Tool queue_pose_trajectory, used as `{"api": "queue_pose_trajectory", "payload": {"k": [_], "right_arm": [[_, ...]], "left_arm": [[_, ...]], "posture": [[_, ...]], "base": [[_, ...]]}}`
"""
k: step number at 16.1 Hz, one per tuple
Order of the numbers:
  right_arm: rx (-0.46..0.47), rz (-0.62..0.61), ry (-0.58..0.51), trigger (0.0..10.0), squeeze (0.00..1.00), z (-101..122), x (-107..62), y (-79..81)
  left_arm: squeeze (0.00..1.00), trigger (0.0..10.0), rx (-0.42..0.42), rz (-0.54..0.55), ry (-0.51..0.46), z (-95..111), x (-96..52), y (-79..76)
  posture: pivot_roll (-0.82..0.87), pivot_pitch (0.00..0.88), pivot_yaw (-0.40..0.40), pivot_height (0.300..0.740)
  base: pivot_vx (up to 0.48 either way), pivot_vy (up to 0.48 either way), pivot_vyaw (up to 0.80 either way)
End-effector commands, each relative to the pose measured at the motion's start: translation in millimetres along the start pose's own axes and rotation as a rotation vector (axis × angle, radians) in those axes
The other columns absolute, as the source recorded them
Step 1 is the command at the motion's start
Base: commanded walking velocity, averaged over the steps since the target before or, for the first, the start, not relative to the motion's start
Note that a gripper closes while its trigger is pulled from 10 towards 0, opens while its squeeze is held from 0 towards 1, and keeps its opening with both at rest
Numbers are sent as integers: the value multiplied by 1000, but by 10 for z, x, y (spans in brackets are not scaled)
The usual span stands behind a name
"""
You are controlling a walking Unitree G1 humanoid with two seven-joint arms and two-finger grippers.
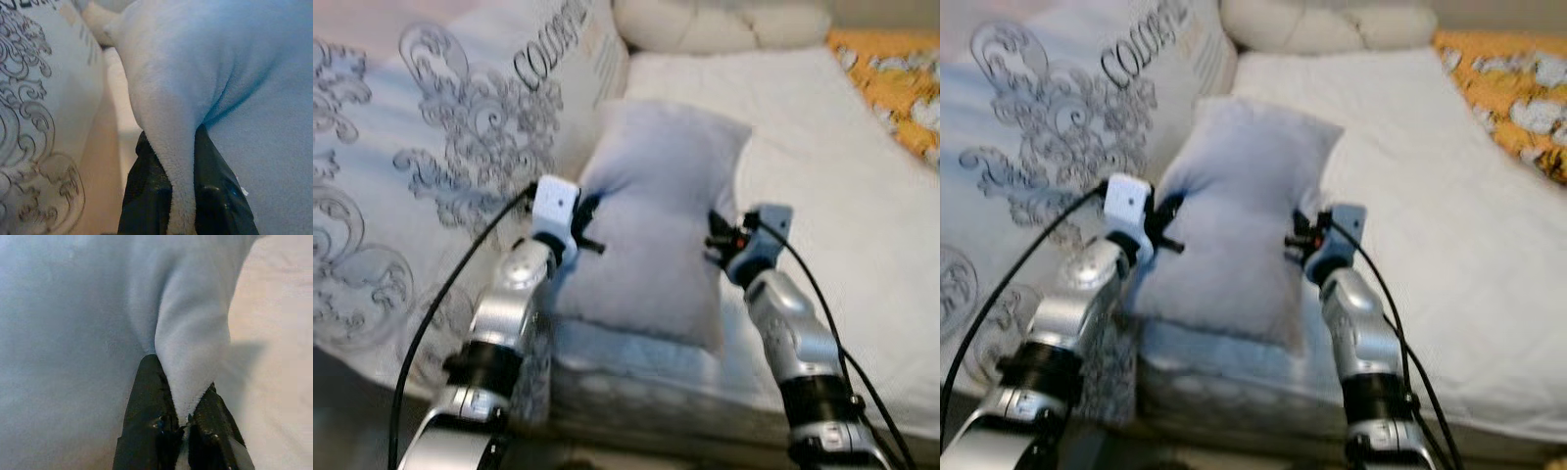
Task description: Clean up the room
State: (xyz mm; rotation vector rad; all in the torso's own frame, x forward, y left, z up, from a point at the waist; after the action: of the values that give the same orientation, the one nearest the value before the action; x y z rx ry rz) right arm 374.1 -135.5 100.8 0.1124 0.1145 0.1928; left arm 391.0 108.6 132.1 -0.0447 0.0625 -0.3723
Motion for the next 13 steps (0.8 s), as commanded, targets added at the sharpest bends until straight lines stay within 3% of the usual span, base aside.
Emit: {"api": "queue_pose_trajectory", "payload": {"k": [1, 3, 5, 11, 12, 13], "right_arm": [[13, -25, -8, 10000, 0, 12, -9, -39], [33, -17, 4, 10000, 0, -13, -11, -17], [22, -26, 13, 10000, 0, -32, -20, -35], [34, -9, -11, 10000, 0, 19, -17, -51], [10, -19, -9, 10000, 1000, 22, -18, -100], [-25, -37, -5, 10000, 1000, 11, -23, -158]], "left_arm": [[0, 10000, 16, 58, -43, 142, -34, 205], [0, 10000, 19, 55, -40, 136, -33, 205], [0, 10000, 25, 47, -33, 123, -28, 196], [0, 10000, 32, 44, -30, 135, 0, 191], [0, 10000, 27, 47, -33, 140, 3, 199], [0, 10000, 38, 52, -19, 122, 8, 210]], "posture": [[-23, 0, 86, 740], [-27, 0, 91, 740], [-33, 0, 97, 740], [-32, 0, 106, 740], [-32, 0, 106, 740], [-34, 0, 108, 740]], "base": [[334, 0, 0], [334, 0, 0], [330, 0, -634], [326, 0, 0], [0, 0, 0], [0, 0, 0]]}}
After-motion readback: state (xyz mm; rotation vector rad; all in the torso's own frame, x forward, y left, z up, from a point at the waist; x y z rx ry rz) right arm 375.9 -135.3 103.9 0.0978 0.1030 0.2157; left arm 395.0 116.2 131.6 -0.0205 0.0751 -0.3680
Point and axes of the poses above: a point about 5 cm out from each wrist's last joint towards the gripper, its own x axis pointing out of the wrist towards the gripper, its own z axis along the axis of the wrist's last joint, y = z × x, the point moved 5 cm from there along x, pointing out of the wrist towards the gripper, and after that the axes turned 9 degrees about -x, right-handed, at the moved point
